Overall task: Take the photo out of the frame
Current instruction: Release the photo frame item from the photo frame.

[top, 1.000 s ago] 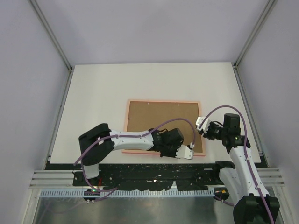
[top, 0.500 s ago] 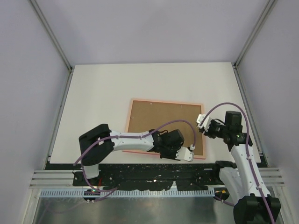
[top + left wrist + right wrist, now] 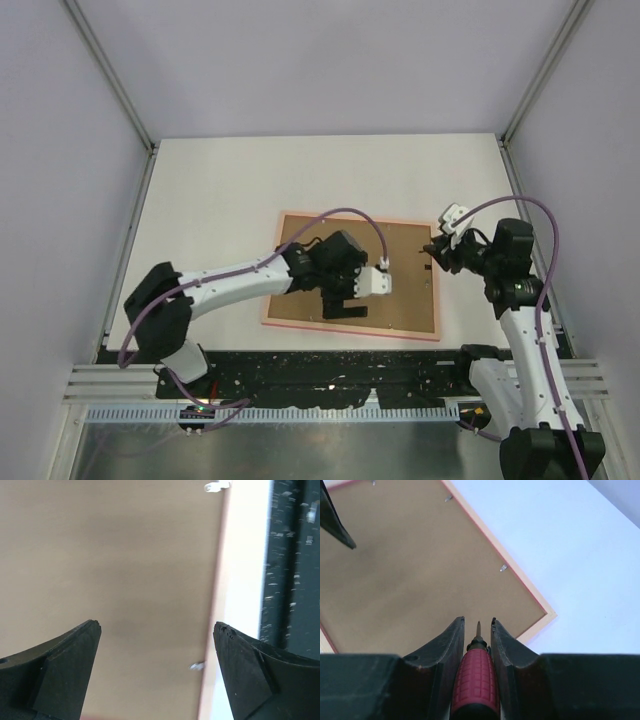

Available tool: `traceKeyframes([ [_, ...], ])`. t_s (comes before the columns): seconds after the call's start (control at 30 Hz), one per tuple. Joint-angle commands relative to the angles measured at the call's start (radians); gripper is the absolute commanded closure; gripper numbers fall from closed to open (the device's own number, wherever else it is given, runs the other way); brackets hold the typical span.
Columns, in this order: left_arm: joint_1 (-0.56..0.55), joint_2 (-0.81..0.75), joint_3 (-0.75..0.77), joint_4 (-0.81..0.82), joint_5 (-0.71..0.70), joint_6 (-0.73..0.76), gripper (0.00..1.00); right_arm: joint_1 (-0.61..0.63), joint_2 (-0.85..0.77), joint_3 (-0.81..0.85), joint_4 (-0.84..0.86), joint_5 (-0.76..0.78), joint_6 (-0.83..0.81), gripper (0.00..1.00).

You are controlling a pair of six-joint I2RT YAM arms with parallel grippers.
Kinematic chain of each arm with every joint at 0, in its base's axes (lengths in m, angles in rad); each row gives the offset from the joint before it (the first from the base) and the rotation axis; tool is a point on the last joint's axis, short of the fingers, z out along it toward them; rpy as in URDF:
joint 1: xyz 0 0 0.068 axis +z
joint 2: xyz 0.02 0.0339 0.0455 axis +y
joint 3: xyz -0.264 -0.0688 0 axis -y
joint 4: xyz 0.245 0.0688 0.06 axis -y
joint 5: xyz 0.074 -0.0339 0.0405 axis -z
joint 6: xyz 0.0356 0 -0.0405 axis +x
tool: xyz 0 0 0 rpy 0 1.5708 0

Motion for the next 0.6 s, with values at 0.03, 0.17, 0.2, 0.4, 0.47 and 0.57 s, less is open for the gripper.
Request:
traceKeyframes([
  [0.03, 0.220, -0.205, 0.033, -0.024, -0.002, 0.021, 0.00, -0.003, 0.045, 0.105, 0.262, 0.041, 0.329, 0.92],
  [0.17, 0.386, -0.228, 0.050, 0.013, -0.132, -0.085, 0.00, -0.001, 0.110, 0.174, 0.360, 0.055, 0.432, 0.92],
  [0.2, 0.427, -0.217, 0.058, 0.015, -0.149, -0.114, 0.00, 0.000, 0.139, 0.195, 0.391, 0.045, 0.467, 0.92],
  [0.4, 0.619, -0.104, 0.116, -0.024, -0.075, -0.258, 0.00, 0.022, 0.294, 0.295, 0.559, 0.114, 0.671, 0.92],
  [0.47, 0.676, -0.069, 0.134, -0.037, -0.043, -0.285, 0.00, 0.022, 0.328, 0.291, 0.625, 0.076, 0.746, 0.92],
  [0.57, 0.719, -0.052, 0.128, -0.038, 0.007, -0.309, 0.00, 0.023, 0.366, 0.272, 0.679, -0.039, 0.774, 0.92],
])
